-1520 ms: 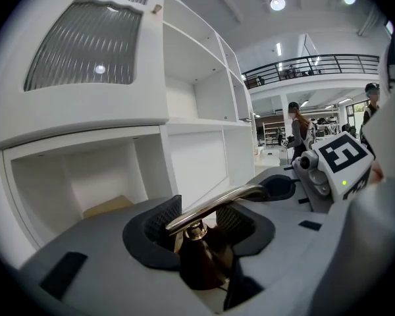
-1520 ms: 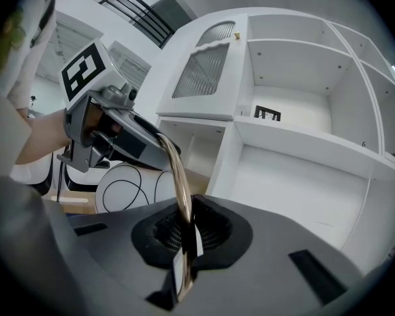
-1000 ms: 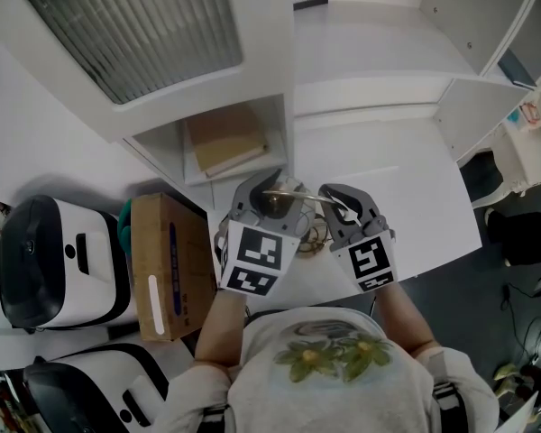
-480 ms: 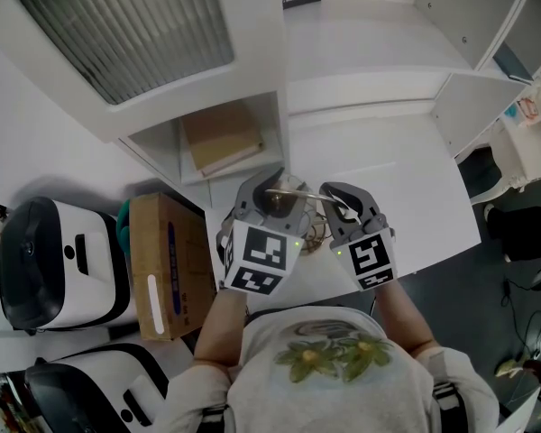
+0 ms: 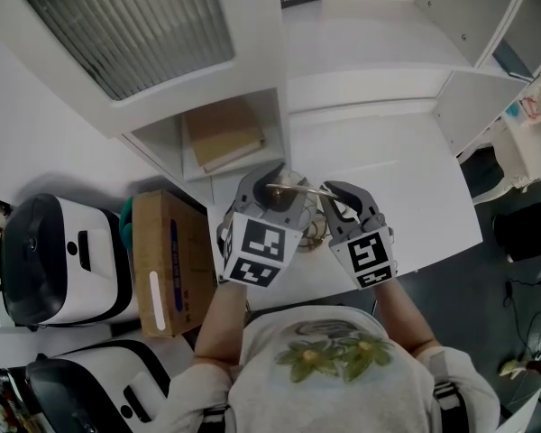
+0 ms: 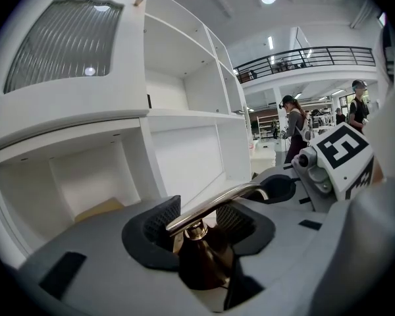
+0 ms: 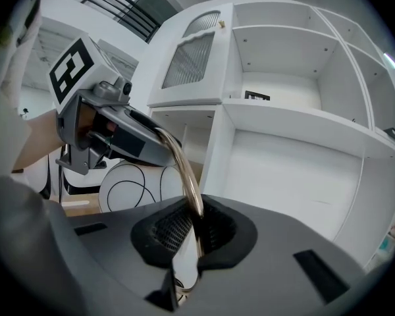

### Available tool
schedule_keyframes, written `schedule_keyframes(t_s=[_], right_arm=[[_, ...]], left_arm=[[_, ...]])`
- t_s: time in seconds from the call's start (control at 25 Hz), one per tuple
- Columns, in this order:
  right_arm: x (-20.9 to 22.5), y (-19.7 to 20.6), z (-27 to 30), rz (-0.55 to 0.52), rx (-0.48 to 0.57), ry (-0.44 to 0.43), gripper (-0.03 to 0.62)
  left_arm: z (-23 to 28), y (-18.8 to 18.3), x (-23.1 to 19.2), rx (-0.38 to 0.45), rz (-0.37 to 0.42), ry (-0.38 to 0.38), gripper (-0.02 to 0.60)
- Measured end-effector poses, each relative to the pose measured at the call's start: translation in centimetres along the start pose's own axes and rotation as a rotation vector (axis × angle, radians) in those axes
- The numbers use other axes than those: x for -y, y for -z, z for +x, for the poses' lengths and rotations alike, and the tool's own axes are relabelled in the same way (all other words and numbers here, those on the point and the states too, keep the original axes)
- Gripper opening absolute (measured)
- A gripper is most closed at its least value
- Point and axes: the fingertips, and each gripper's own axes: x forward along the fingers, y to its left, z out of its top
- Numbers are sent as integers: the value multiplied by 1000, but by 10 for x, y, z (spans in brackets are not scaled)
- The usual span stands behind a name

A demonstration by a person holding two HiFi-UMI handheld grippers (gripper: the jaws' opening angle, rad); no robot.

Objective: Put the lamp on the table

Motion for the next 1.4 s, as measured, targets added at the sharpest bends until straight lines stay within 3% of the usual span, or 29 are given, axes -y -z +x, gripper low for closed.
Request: schedule_keyframes(t_s=[0.6, 0.76, 1.4], right_arm=[[-3, 3, -16, 22, -15, -15, 38], [-5, 4, -21, 26, -25, -23, 95], [-5, 5, -42, -19, -25, 36, 88]], left_arm=[[-4, -1, 0, 7, -17, 0, 189], [-6, 0, -4, 5, -17, -15, 216], [-15, 3, -2, 1, -7, -16, 240]])
